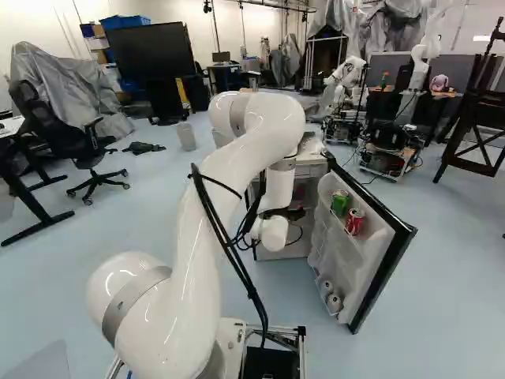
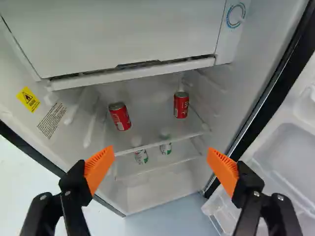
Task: Grab a drink from the fridge
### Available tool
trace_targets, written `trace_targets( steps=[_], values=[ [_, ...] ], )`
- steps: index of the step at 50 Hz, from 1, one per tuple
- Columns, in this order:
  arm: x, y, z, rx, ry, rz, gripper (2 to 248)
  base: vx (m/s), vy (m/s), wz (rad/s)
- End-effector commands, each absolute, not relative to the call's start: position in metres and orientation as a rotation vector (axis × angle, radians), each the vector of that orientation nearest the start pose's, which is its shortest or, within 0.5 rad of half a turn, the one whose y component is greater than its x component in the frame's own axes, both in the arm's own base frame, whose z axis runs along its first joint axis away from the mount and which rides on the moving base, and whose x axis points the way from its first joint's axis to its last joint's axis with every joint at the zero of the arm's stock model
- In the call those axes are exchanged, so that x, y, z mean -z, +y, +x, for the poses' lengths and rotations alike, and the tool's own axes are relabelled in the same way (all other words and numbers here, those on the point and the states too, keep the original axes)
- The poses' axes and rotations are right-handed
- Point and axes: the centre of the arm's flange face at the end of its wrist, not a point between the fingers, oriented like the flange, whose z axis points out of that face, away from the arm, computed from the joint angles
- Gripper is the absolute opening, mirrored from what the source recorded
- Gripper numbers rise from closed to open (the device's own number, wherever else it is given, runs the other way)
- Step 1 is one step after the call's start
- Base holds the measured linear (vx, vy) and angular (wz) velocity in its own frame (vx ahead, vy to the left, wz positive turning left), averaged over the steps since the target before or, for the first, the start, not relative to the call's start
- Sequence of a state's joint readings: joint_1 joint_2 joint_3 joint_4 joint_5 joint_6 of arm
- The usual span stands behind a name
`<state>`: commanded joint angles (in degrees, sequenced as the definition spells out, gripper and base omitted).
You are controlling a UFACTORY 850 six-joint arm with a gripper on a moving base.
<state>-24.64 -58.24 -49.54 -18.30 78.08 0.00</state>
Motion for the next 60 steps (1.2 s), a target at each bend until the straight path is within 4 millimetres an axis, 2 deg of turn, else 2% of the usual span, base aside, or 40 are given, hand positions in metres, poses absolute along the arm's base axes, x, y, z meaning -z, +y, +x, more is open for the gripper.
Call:
trace_targets(
  steps=[30, 60],
  values=[
    [-0.051, -0.185, 0.495, 1.867, 0.160, -2.547, 247, 0.000, 0.000, 0.000],
    [-0.037, -0.188, 0.529, 1.930, 0.117, -2.504, 247, 0.000, 0.000, 0.000]
  ],
)
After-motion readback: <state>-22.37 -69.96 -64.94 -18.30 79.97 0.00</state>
